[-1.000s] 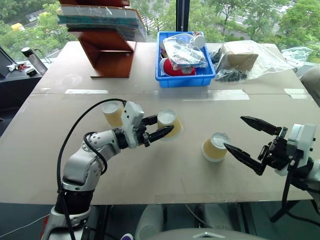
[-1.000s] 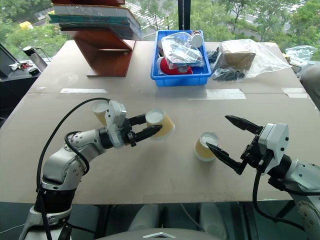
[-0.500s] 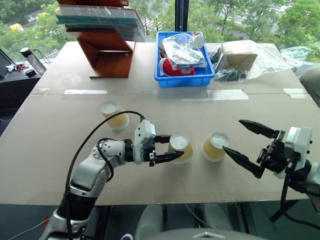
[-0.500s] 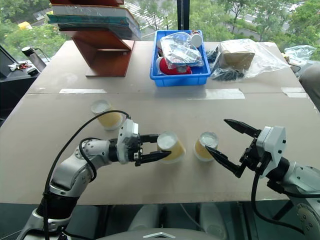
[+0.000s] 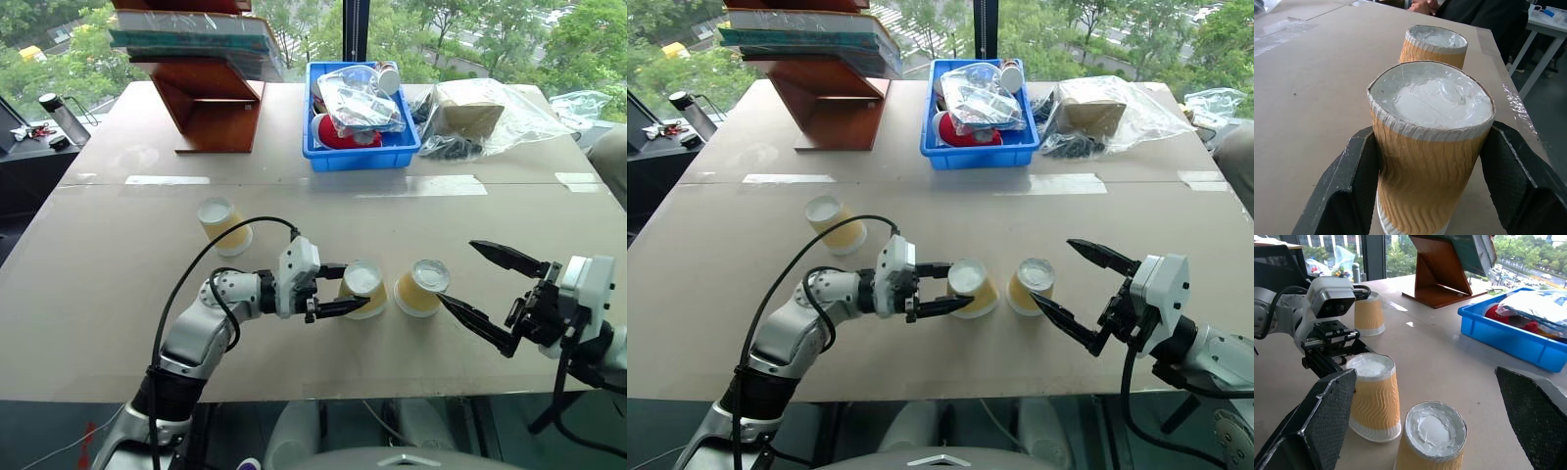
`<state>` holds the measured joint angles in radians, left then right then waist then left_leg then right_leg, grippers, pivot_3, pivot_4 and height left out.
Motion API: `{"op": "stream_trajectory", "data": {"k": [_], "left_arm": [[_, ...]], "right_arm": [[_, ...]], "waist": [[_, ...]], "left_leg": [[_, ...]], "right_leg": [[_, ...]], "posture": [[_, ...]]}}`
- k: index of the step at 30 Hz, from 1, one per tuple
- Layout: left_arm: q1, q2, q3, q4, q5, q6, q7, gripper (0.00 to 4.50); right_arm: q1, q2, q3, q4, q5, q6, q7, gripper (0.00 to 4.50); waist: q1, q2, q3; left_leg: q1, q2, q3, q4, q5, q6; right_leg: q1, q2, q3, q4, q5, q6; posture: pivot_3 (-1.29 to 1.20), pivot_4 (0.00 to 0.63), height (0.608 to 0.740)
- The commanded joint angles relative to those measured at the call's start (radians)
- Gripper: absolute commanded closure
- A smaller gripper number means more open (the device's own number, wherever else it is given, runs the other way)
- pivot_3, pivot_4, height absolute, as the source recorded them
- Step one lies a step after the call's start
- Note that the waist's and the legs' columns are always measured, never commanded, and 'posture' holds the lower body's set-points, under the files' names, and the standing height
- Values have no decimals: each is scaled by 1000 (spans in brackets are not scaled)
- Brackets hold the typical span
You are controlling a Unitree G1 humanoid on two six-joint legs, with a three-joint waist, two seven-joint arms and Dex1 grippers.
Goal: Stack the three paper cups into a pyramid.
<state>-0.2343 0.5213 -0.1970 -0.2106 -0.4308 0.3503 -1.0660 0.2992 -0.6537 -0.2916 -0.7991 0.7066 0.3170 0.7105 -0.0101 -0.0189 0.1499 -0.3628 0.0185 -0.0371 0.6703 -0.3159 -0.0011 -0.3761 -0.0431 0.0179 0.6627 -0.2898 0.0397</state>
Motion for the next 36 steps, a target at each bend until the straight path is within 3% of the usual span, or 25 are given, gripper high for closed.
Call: {"op": "stream_trajectory", "data": {"k": [1, 23, 27, 28, 36], "left_arm": [[-20, -8, -7, -1, 23, -32, 5, 1632], [-58, -55, -26, 35, 49, -32, -2, 1632], [-52, -49, -24, 23, 37, -14, -12, 225], [-50, -45, -21, 19, 35, -12, -15, 103], [32, 31, 117, -149, -89, 70, 12, 103]], "right_arm": [[1, -9, -32, -33, 6, -9, -4, 0], [20, -9, -29, -44, -4, -16, -21, 0], [24, -10, -31, -45, -4, -16, -20, 0], [24, -11, -32, -45, -3, -15, -19, 0], [-2, -20, -25, -31, 9, -14, -3, 0]], "waist": [[0, 0, 0], [1, 0, 0], [0, 0, 0], [0, 0, 0], [-3, 0, 0]], "left_leg": [[0, 0, 0, 0, 0, 0], [0, 0, 0, 0, 0, 0], [0, 0, 0, 0, 0, 0], [0, 0, 0, 0, 0, 0], [0, 2, 0, 0, 0, 0]], "right_leg": [[0, 0, 0, 0, 0, 0], [0, 0, 0, 0, 0, 0], [0, 0, 0, 0, 0, 0], [0, 0, 0, 0, 0, 0], [0, 0, 1, 0, 0, 0]], "posture": [[0, 150, 740], [0, 150, 740], [0, 150, 740], [0, 150, 740], [0, 150, 740]]}}
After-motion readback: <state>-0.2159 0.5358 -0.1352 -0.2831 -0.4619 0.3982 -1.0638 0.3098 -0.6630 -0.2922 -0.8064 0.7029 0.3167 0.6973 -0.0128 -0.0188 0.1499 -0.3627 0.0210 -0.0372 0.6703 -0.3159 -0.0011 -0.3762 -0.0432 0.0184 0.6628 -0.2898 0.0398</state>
